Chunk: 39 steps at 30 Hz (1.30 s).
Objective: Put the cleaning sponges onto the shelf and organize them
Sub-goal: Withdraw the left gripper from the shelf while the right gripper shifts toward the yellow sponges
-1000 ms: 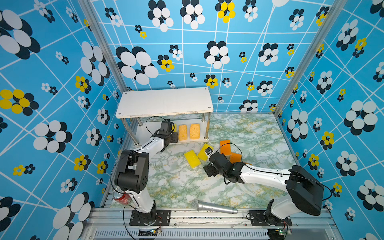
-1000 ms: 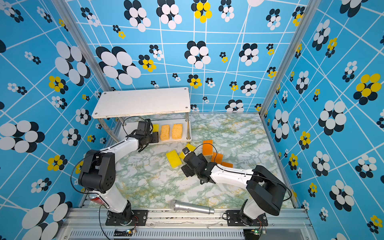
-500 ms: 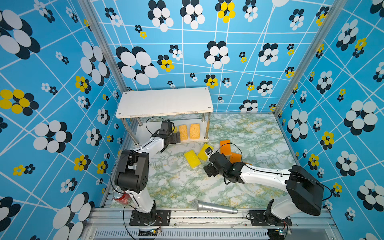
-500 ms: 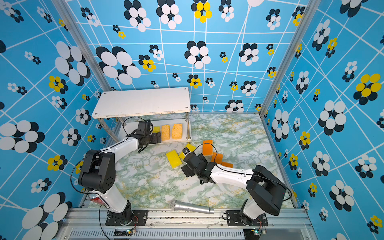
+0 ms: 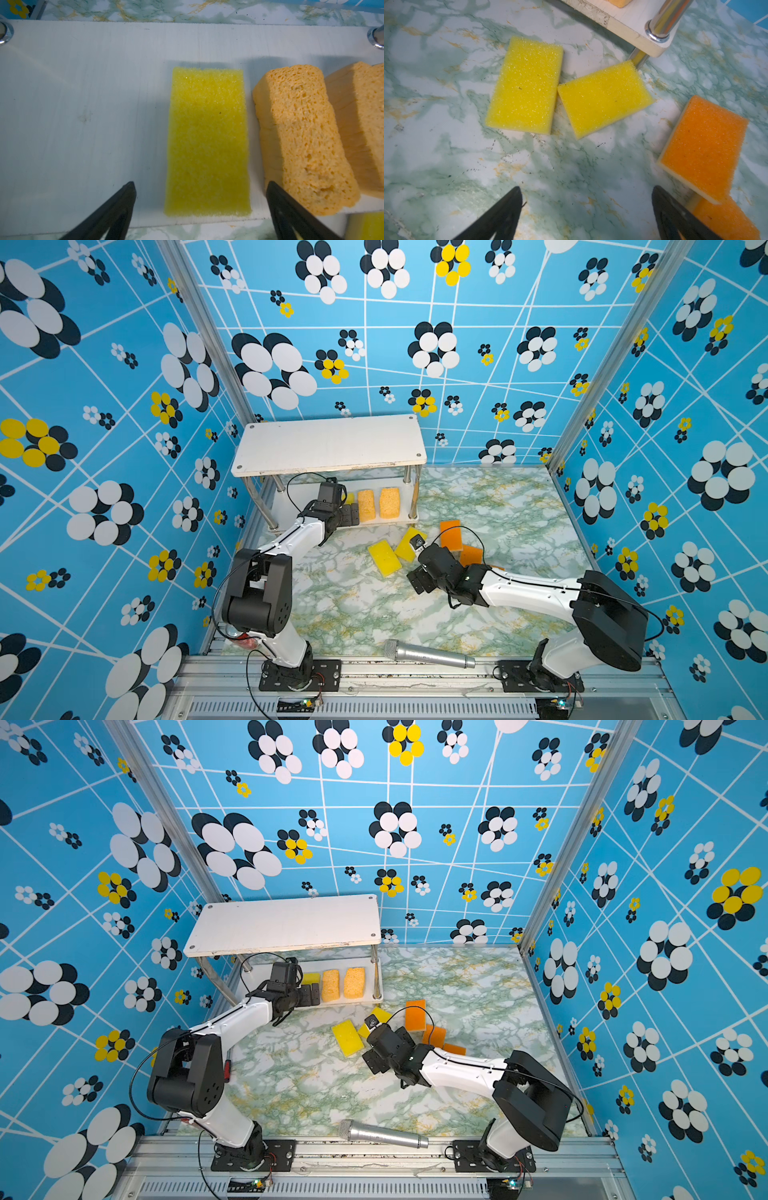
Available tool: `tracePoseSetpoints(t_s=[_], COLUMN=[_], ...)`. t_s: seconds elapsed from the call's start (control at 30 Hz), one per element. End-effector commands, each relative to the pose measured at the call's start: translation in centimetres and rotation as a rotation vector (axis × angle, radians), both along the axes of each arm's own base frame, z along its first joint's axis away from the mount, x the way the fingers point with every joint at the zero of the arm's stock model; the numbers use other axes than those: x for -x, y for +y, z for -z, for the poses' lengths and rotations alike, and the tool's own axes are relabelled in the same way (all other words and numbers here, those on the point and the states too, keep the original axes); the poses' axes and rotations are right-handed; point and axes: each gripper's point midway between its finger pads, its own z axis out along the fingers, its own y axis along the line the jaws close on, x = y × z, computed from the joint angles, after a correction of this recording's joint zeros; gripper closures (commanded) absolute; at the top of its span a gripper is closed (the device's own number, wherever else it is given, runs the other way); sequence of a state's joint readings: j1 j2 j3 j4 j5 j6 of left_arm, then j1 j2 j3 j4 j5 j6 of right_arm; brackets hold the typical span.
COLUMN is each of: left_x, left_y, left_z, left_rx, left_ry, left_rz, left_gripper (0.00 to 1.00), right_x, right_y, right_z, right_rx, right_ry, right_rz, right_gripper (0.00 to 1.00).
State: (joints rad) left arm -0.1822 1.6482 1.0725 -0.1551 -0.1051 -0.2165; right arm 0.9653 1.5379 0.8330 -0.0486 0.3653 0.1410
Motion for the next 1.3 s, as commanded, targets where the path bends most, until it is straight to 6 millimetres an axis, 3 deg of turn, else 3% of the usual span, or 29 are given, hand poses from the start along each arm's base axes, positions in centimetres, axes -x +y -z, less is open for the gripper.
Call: tracePoseSetpoints(t_s=[0.0, 0.3, 0.6, 0.83, 1.27], left_x=[0.6, 2.6, 7.9, 10.7, 13.2], left_y=[0.8, 0.3, -0.3, -1.0, -1.8], left_z=[-1.1, -2.5, -3.9, -4.0, -1.3], left_rx=[0.0, 0.053, 0.102, 0.156, 0.226], left_ry=[-0.021, -0.037, -0.084, -0.073, -0.004], left_rz=[-0.024, -0.025, -0.043, -0.036, -0.038], left_gripper=[0.01, 0.01, 0.01, 0.01, 0.01], right_x=[-0.5, -1.4, -3.8, -5.0, -5.5], right_y=[0.1, 0.5, 1.7, 2.1, 2.5], right_z=[-0.7, -0.8, 0.4, 1.9, 3.7], right_rx=[0.01, 0.031, 0.082, 0.117, 0.154], right_ry=[-0.009, -0.033, -0.059, -0.075, -0.063], right_rz=[-0.001, 0.01, 0.084, 0.121, 0.142], right_gripper=[0.01, 0.01, 0.01, 0.01, 0.01])
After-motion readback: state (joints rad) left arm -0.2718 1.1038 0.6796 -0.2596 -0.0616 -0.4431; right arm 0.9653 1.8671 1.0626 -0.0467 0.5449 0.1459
